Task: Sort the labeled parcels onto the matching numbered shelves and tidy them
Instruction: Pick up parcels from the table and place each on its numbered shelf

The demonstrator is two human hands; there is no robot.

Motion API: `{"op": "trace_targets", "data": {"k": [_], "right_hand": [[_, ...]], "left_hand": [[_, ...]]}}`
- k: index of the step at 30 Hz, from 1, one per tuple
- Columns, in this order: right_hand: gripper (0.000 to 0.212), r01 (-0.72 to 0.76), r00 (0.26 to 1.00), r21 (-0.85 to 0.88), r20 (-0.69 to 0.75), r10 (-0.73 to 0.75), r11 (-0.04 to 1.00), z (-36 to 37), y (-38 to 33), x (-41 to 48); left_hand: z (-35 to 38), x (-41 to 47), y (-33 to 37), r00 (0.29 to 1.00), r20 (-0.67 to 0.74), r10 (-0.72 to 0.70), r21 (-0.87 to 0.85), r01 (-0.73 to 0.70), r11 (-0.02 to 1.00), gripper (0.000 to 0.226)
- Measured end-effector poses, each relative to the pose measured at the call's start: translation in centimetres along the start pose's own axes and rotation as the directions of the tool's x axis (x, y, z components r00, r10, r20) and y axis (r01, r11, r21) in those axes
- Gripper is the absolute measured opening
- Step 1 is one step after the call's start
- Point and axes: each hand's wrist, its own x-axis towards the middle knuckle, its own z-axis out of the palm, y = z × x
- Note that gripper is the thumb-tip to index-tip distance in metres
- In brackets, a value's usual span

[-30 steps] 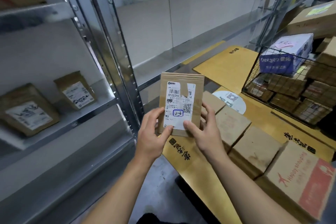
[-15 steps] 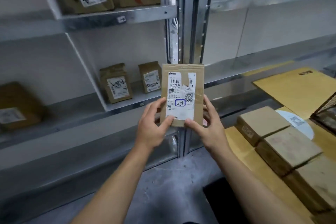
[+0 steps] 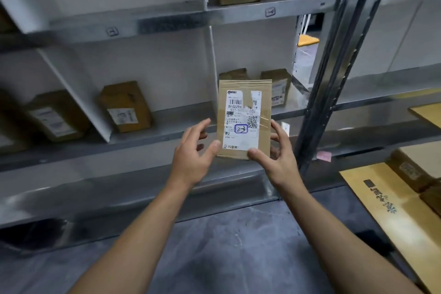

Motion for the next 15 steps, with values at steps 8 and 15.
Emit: {"op": "trace_targets", "data": {"k": [8,15], "right_hand": [[0.08,0.037,0.997,-0.033,0.074,-0.035,0.999,7.2,-0.1,0.3],[0.078,0.125,0.981,-0.049,0.156,-0.116,0.991,12.4,-1.0,3.1]], "left_hand": [[-10.6,-0.9,-5.1,0.986,0.105,-0.132,0.53,0.057,0.846,0.049],[-14.9,-0.2,-6.9,0.979,0.085,-0.188,0.78,0.052,0.624,0.052]]}}
